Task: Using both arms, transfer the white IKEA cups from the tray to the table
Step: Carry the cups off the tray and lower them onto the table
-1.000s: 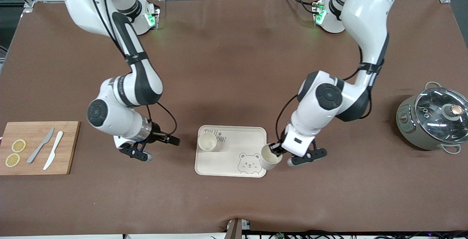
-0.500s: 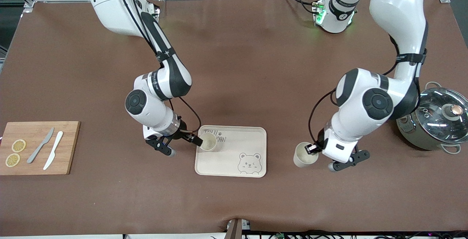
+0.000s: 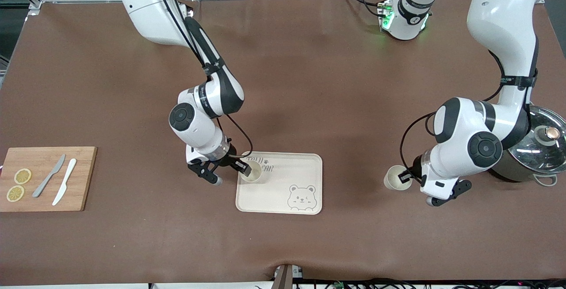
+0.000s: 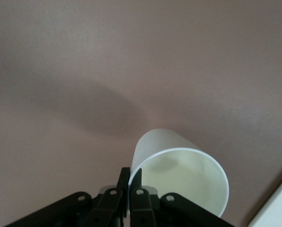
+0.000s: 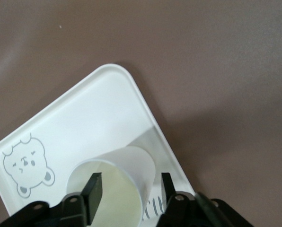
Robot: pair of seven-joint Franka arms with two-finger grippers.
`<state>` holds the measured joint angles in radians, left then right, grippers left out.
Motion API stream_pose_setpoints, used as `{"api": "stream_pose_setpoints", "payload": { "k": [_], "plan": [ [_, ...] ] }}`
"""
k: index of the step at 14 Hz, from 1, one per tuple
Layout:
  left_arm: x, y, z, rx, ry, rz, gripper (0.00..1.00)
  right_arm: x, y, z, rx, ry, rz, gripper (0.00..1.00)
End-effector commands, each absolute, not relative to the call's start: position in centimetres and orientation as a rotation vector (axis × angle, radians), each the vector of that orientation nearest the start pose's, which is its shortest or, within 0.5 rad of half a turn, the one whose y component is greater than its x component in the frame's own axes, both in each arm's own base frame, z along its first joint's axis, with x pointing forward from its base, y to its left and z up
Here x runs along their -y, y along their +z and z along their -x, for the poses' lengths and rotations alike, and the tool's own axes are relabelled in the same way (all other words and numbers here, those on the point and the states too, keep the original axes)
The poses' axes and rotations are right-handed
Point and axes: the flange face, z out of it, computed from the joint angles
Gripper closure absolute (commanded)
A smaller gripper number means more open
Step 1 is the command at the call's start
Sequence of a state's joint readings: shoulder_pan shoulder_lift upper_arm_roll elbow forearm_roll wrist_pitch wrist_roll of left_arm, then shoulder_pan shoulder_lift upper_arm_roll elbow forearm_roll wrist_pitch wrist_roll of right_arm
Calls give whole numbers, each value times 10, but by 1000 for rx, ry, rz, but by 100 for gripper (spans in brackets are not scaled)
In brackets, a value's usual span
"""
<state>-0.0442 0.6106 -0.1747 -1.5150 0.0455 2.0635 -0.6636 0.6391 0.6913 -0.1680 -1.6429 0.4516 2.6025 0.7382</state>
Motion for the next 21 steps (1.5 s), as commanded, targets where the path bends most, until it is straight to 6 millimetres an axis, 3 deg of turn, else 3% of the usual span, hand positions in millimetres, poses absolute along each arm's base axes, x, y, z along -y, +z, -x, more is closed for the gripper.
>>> {"api": "stream_pose_setpoints", "payload": {
  "k": [1,2,4,7,10,11,14,17,19,21],
  "plan": [
    [121,289,-673,697,111,3062,100,-342,241,-620,-842,-182,2683,88],
    [112,277,-667,700,118,3051,100,-347,240,-617,-831,-178,2688,100],
    [94,262,-662,733,108,3045,100,-349,241,-616,-825,-173,2690,100],
    [93,262,-658,732,109,3044,100,-350,253,-617,-824,-180,2677,100],
    [83,261,-657,763,125,3032,100,-346,297,-615,-803,-63,2699,100],
    [80,262,-658,771,125,3030,91,-339,311,-618,-807,-1,2719,100],
    [76,265,-659,778,120,3029,0,-328,354,-620,-787,236,2795,100],
    [76,294,-664,774,49,3044,0,-283,394,-637,-794,342,2859,100],
    [75,316,-669,775,-7,3054,0,-245,418,-645,-694,319,2855,100],
    [75,335,-673,775,-47,3060,0,-193,419,-652,-613,345,2856,100]
  ]
}}
